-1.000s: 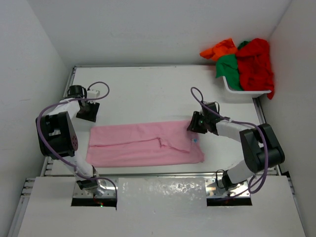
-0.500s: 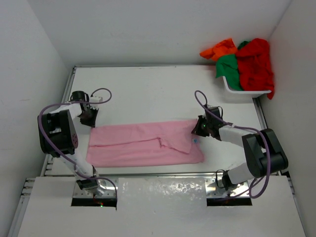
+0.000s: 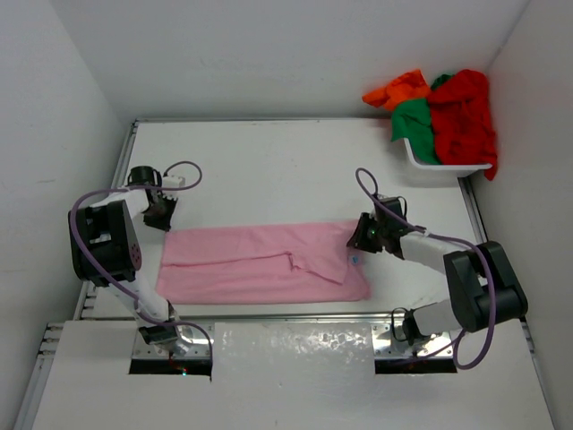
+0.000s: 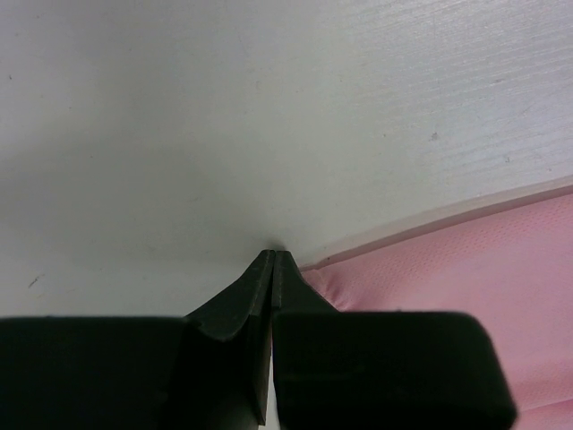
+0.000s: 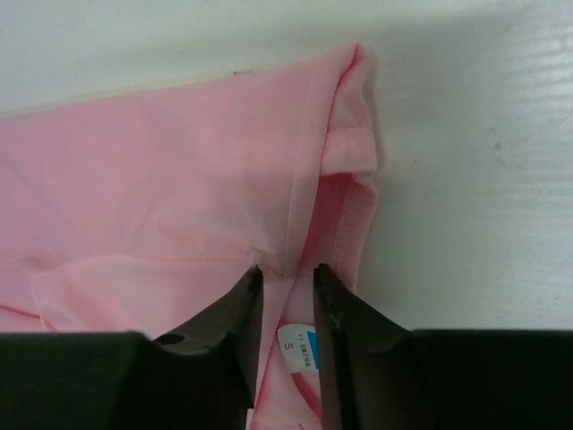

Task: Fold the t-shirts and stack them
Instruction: Fold the other side of the tshirt into a rectangle, then rotate the tshirt 90 degrees

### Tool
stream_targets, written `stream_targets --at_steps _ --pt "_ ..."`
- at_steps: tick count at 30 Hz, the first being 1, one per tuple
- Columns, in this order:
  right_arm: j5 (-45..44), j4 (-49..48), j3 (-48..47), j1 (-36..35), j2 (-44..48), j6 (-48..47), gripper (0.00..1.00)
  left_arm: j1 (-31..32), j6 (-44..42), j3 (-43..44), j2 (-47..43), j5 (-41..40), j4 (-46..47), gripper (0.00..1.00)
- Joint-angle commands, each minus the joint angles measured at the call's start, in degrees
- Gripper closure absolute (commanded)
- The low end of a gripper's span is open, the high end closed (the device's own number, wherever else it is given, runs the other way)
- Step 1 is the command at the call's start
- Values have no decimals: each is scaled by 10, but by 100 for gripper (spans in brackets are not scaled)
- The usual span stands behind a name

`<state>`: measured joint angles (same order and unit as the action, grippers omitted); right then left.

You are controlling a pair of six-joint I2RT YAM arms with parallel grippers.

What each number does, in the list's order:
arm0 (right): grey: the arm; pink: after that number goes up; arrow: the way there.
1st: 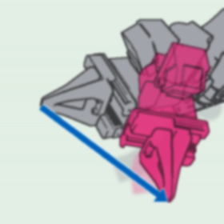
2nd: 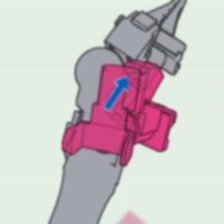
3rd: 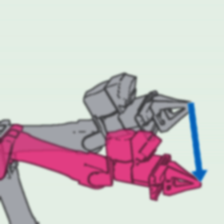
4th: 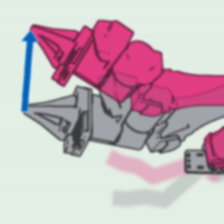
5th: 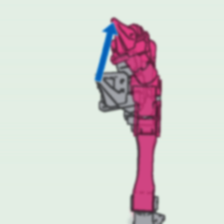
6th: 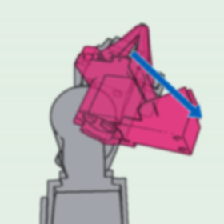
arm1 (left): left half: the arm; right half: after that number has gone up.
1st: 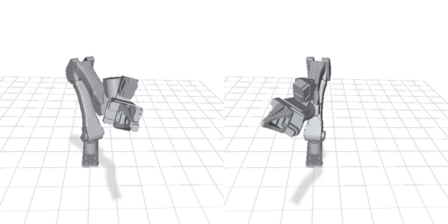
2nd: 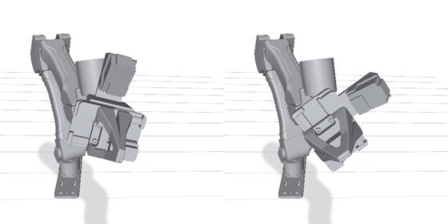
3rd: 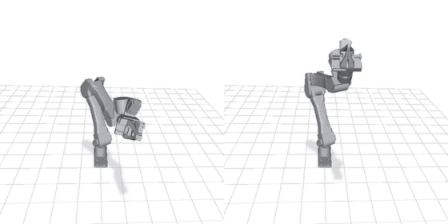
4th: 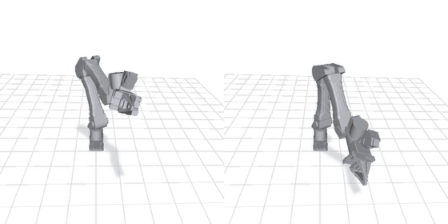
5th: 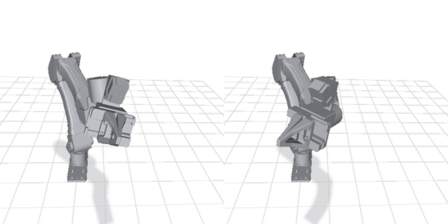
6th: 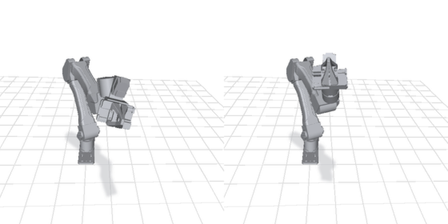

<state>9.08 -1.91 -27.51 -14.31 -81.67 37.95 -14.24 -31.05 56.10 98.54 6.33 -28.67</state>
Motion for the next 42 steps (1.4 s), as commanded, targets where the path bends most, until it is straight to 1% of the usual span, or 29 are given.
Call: stream_targets --at_steps 1,2,3,4,5,6,7,10,12,16,21,24,28,32,34,35,36,37,39,40,41,42 --pt "-13 31 -47 10 18 -38 71 -2 -6 5 -19 10 5 100" --pt "-21 70 -65 14 26 -61 67 -2 -7 3 -21 11 5 100" --pt "-29 93 -75 13 46 -76 60 -2 -9 3 -24 10 4 100" --pt "-46 116 -85 14 55 -89 58 -2 -8 3 -26 9 3 100" --pt "-55 165 -102 14 65 -108 56 -2 -9 4 -27 9 0 100" --pt "-63 192 -108 14 75 -111 52 -1 -10 4 -29 9 -1 100" --pt "-69 238 -112 14 90 -113 51 -2 -10 5 -30 9 -2 100" --pt "-66 298 -100 13 120 -100 49 -2 -10 9 -31 8 -5 100" --pt "-43 311 -70 12 136 -77 47 -2 -11 13 -27 7 -10 100" --pt "-28 326 -19 6 178 -47 37 -2 -10 21 -22 5 -15 100" --pt "-9 324 1 -13 177 -38 38 -2 -8 31 -23 4 -21 97" --pt "11 299 32 -28 172 -21 42 -2 -8 33 -26 2 -26 97" --pt "37 280 48 -37 172 -6 48 -2 -9 31 -34 -4 -28 96" --pt "27 290 45 -38 170 -14 54 -2 -10 31 -35 -10 -28 95" --pt "25 290 43 -38 165 -17 60 -1 -10 31 -33 -10 -28 95" --pt "25 284 46 -38 159 -17 69 -2 -9 32 -34 -10 -27 95" --pt "25 284 46 -38 159 -17 69 -2 -9 32 -34 -11 -27 95" --pt "26 276 47 -39 153 -14 77 -2 -9 32 -34 -11 -26 95" --pt "19 270 45 -38 144 -17 86 -2 -9 36 -36 -15 -29 91" --pt "11 270 40 -38 128 -22 91 -2 -9 38 -39 -17 -31 88" --pt "-9 271 33 -37 117 -29 94 -2 -7 43 -41 -18 -33 75" --pt "-17 270 19 -36 105 -44 96 -3 -5 52 -43 -18 -40 68"
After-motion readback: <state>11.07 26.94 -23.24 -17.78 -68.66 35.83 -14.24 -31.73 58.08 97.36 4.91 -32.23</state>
